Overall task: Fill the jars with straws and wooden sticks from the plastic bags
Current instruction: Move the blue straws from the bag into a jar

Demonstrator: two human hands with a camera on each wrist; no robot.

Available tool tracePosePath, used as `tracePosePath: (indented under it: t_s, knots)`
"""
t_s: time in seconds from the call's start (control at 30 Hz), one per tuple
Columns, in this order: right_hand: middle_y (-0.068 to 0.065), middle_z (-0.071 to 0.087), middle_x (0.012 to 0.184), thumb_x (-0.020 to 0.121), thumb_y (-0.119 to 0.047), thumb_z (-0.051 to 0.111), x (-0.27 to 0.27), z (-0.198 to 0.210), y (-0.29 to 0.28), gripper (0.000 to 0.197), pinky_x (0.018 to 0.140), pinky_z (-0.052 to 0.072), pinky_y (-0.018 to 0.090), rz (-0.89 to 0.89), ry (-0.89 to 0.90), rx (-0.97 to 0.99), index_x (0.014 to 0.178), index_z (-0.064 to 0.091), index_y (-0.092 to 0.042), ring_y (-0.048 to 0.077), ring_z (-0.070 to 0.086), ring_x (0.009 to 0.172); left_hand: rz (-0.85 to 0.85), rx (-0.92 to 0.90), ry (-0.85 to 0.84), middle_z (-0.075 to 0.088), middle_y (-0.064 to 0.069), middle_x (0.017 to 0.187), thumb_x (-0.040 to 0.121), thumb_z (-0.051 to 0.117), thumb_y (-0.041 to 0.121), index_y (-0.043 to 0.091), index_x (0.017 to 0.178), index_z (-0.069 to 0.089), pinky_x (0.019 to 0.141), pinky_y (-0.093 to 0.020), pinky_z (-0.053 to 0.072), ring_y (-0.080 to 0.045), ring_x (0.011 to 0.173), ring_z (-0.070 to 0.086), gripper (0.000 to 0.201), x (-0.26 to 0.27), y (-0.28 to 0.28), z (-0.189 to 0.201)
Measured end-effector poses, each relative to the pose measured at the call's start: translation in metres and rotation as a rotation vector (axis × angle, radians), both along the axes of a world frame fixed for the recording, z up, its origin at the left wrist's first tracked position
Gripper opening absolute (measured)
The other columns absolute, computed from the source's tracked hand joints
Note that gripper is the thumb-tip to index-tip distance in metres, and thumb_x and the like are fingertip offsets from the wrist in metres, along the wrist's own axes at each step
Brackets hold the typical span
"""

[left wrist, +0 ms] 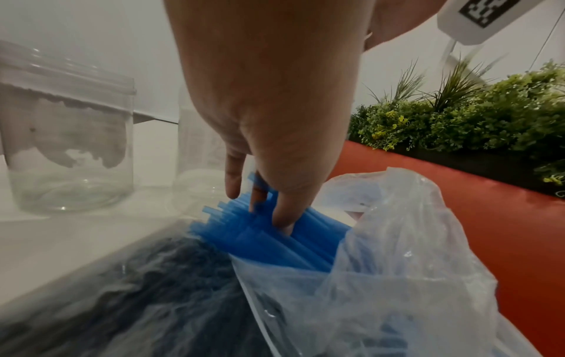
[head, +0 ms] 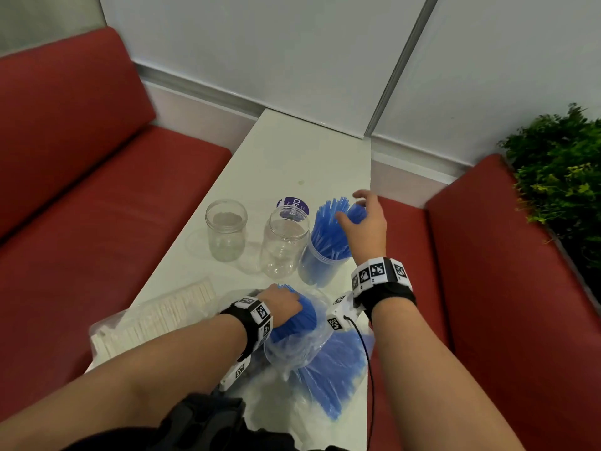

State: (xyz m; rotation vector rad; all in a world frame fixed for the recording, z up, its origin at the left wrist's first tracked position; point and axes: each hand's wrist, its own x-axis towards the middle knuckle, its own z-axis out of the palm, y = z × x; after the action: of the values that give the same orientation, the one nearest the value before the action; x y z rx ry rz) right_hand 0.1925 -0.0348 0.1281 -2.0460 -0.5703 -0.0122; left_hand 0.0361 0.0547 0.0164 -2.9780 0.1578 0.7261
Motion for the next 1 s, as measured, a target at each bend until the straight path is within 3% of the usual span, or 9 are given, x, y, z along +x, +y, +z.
tracePosePath:
  t_s: [0.1,0.23,0.37,0.47,0.53,0.6,0.7,0.83,1.0]
  knots:
    - [-0.012,0.052,0.127,0.089,-0.012,0.071,-0.007,-0.007,0.003,0.055,0.104,0.043,0.022,0.045,-0.134,0.083,0.131,0.049,-0.038,0.005,0.050,0.122,-0.012,0.036,0.033,0.047,-0.008,0.137,0.100,0.049,0.012,0.015,0.135,0.050,0.102,-0.044,0.042,-0.028,0.124,0.048,0.035,0.003,-0.002,0.004]
    - [-0.011,0.055,0.127,0.086,-0.019,0.077,-0.014,-0.012,0.006,0.054,0.096,0.041,0.007,-0.018,-0.090,0.240,0.128,0.050,-0.041,0.001,0.053,0.118,-0.007,0.041,0.046,0.047,-0.009,0.137,0.100,0.049,0.012,0.013,0.135,0.051,0.102,-0.044,0.042,-0.028,0.124,0.048,0.035,0.003,0.000,0.007]
    - [-0.002,0.058,0.123,0.087,-0.024,0.078,-0.011,-0.014,0.008,0.039,0.097,0.044,0.026,0.019,-0.021,0.031,0.121,0.059,-0.021,0.017,0.054,0.121,0.007,0.021,0.053,0.047,-0.010,0.138,0.100,0.049,0.012,0.013,0.135,0.051,0.102,-0.044,0.042,-0.028,0.125,0.047,0.035,0.000,0.000,0.008]
    - [0.006,0.046,0.147,0.078,-0.033,0.086,-0.011,-0.011,0.009,0.083,0.119,0.028,0.041,0.038,0.054,-0.126,0.146,0.041,-0.017,0.023,0.038,0.140,0.007,0.021,0.055,0.048,-0.011,0.137,0.100,0.048,0.012,0.013,0.135,0.050,0.102,-0.044,0.043,-0.029,0.125,0.048,0.035,0.000,-0.001,0.012]
    - [0.004,0.040,0.151,0.083,-0.041,0.080,-0.014,0.000,0.011,0.084,0.125,0.013,0.046,-0.011,-0.128,-0.022,0.150,0.036,-0.019,0.020,0.032,0.144,0.003,0.023,0.076,0.048,-0.011,0.138,0.100,0.049,0.012,0.012,0.135,0.050,0.103,-0.045,0.043,-0.029,0.126,0.047,0.035,0.000,-0.002,0.014]
    - [0.007,0.038,0.155,0.094,-0.041,0.065,-0.015,0.009,0.018,0.066,0.125,0.011,0.054,-0.042,-0.384,0.036,0.150,0.038,-0.018,0.028,0.026,0.149,-0.001,0.035,0.091,0.048,-0.011,0.139,0.100,0.049,0.013,0.012,0.136,0.049,0.104,-0.045,0.042,-0.029,0.127,0.046,0.035,0.001,-0.002,0.016]
    - [0.009,0.015,0.168,0.105,-0.043,0.042,-0.015,0.006,0.030,0.062,0.125,-0.002,0.053,-0.011,-0.575,-0.341,0.159,0.026,-0.017,0.035,0.002,0.156,0.020,0.037,0.098,0.046,-0.011,0.140,0.102,0.046,0.014,0.012,0.138,0.047,0.105,-0.045,0.041,-0.029,0.130,0.043,0.036,-0.001,-0.002,0.015]
    - [0.004,-0.007,0.170,0.105,-0.057,0.023,-0.020,-0.033,0.022,0.075,0.124,-0.007,0.053,0.177,-0.252,-0.893,0.162,-0.002,-0.015,0.032,-0.014,0.155,0.086,0.002,0.126,0.045,-0.013,0.141,0.103,0.044,0.015,0.010,0.140,0.044,0.104,-0.046,0.042,-0.031,0.130,0.045,0.037,-0.001,-0.002,0.017]
    - [0.005,-0.002,0.170,0.107,-0.045,0.034,-0.020,-0.033,0.024,0.063,0.123,-0.008,0.059,0.057,-0.296,-0.652,0.162,0.012,-0.025,0.034,-0.011,0.155,0.100,0.011,0.228,0.044,-0.013,0.147,0.103,0.046,0.014,0.005,0.145,0.040,0.112,-0.038,0.036,-0.028,0.134,0.045,0.043,0.005,-0.001,0.029]
